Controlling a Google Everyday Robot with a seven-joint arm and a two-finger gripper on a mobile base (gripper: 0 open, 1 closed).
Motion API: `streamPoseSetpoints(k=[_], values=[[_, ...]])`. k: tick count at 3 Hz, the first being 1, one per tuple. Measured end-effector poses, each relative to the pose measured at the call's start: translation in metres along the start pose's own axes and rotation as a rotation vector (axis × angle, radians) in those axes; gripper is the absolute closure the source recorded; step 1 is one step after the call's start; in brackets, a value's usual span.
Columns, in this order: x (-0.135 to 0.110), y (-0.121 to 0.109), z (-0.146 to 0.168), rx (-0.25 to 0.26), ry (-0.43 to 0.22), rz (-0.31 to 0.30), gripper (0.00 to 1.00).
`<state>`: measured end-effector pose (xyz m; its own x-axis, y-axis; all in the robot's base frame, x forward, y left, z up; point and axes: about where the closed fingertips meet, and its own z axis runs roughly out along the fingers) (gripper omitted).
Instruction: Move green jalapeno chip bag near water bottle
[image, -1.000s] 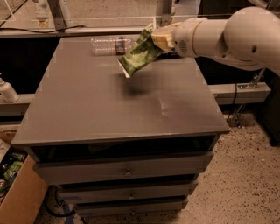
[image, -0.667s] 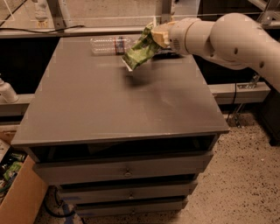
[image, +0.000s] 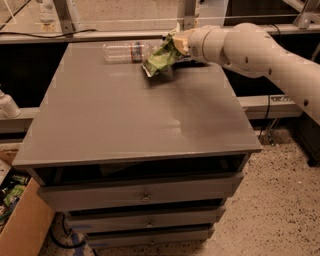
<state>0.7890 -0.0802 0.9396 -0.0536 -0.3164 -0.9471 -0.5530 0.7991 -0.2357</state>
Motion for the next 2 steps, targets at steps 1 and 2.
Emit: streamPoseSetpoints(k=[1,2], values=[[0.02,-0.007,0.015,0.003,0.035,0.017,1.0],[0.036,-0.011,0.019,0.001,0.075,0.03,0.82]])
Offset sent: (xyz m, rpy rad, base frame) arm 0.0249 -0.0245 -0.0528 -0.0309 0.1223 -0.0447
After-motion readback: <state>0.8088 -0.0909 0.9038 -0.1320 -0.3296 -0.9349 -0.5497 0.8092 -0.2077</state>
